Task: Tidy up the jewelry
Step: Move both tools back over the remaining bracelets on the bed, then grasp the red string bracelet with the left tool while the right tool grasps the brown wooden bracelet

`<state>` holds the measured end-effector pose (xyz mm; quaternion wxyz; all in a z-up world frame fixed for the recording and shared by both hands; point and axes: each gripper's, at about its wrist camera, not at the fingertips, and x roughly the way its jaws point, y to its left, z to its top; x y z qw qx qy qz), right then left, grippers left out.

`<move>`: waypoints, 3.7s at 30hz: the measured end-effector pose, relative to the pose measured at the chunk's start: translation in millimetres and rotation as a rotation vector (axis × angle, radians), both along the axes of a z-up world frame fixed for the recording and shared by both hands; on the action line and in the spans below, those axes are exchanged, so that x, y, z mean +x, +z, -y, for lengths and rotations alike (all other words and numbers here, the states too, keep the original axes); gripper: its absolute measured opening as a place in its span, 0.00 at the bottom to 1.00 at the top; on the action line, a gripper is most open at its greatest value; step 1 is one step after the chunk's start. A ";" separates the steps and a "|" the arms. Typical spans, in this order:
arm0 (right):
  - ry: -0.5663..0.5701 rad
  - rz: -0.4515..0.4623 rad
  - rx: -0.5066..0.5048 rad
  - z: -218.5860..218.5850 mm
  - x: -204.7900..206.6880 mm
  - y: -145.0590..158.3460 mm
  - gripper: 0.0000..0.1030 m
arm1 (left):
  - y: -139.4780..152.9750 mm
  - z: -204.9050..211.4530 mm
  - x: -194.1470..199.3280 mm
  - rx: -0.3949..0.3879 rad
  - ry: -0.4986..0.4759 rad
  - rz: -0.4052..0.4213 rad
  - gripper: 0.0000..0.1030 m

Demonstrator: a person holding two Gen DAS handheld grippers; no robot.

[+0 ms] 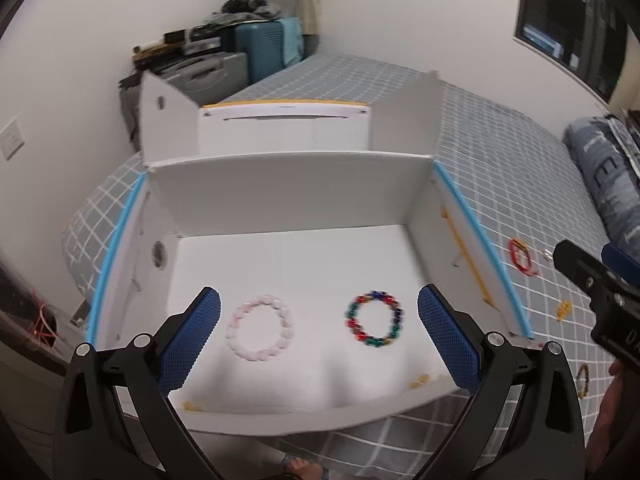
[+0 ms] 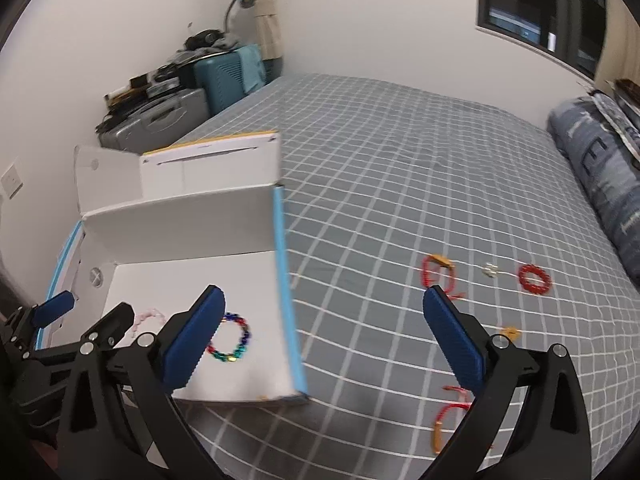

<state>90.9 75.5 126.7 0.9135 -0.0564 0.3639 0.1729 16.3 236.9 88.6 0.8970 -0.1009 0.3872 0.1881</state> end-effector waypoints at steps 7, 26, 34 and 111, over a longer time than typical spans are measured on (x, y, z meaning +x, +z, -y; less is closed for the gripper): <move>-0.081 0.008 -0.018 52.8 6.8 3.9 0.93 | 4.1 40.9 8.6 -0.004 -0.073 0.005 0.94; -0.287 -0.050 -0.036 200.6 -3.4 -24.2 0.93 | -11.9 175.0 33.5 -0.002 -0.321 -0.005 0.94; -0.319 -0.106 -0.019 240.2 -10.7 -52.4 0.92 | -46.4 220.7 54.9 -0.018 -0.408 -0.080 0.94; -0.338 -0.403 0.041 285.0 -0.2 -158.4 0.09 | -127.4 256.4 77.2 -0.084 -0.476 -0.250 0.08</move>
